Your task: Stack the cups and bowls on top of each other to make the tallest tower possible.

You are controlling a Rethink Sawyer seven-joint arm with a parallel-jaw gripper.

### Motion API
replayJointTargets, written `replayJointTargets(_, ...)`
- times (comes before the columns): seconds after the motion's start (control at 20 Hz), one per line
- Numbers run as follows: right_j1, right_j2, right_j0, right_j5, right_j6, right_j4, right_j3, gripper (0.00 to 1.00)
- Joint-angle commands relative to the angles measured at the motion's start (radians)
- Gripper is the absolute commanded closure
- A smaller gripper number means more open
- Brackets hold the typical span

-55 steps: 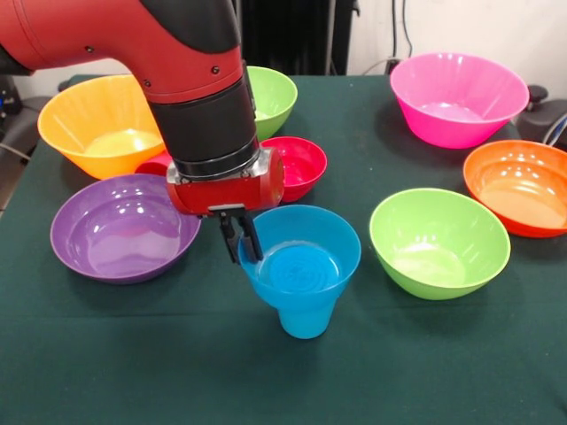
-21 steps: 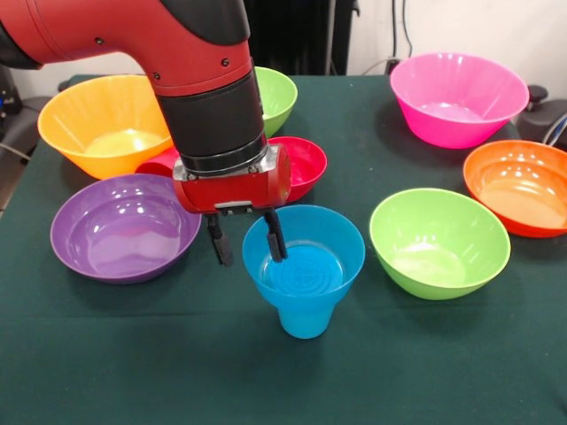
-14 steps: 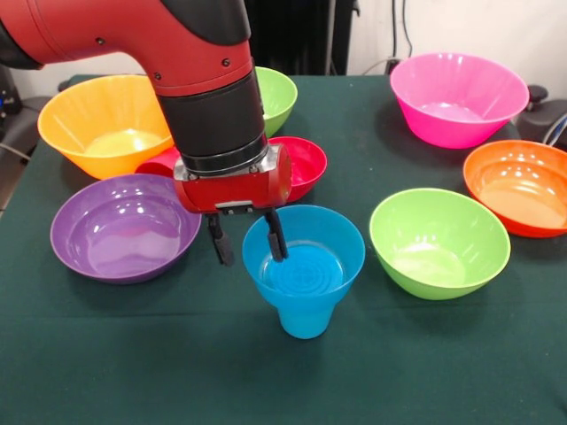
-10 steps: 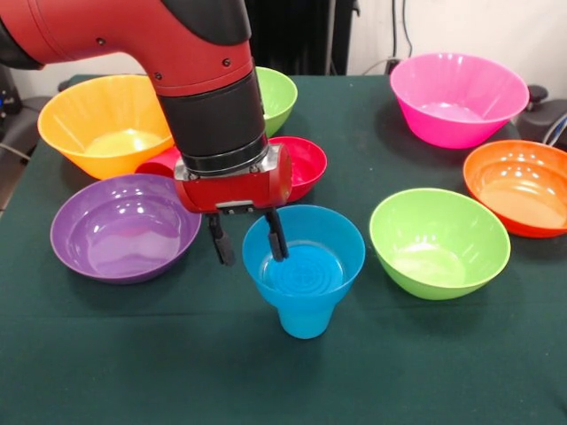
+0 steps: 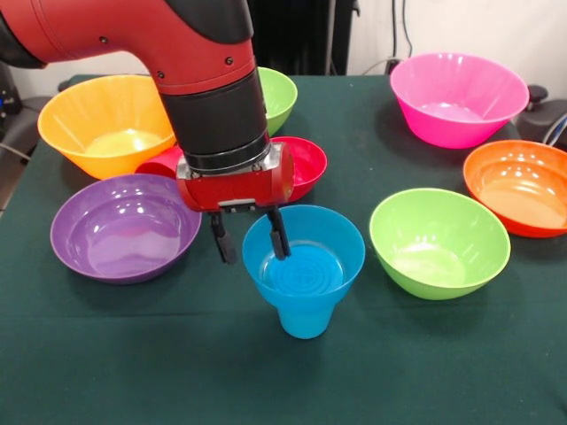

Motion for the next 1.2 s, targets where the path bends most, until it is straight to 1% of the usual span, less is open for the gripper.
replayJointTargets(0.05,-0.044,0.004,0.011,-0.004,-0.168,-0.026,0.058,0.0)
replayJointTargets(0.45,-0.149,0.047,-0.013,0.064,-0.153,0.065,0.109,0.0)
replayJointTargets(0.75,-0.207,0.042,-0.028,0.096,-0.185,0.084,0.137,0.0)
replayJointTargets(0.95,-0.244,0.048,-0.051,0.132,-0.214,0.101,0.173,0.0)
replayJointTargets(1.1,-0.271,0.025,-0.081,0.17,-0.246,0.091,0.224,0.0)
replayJointTargets(1.2,-0.285,0.008,-0.095,0.177,-0.249,0.077,0.25,0.0)
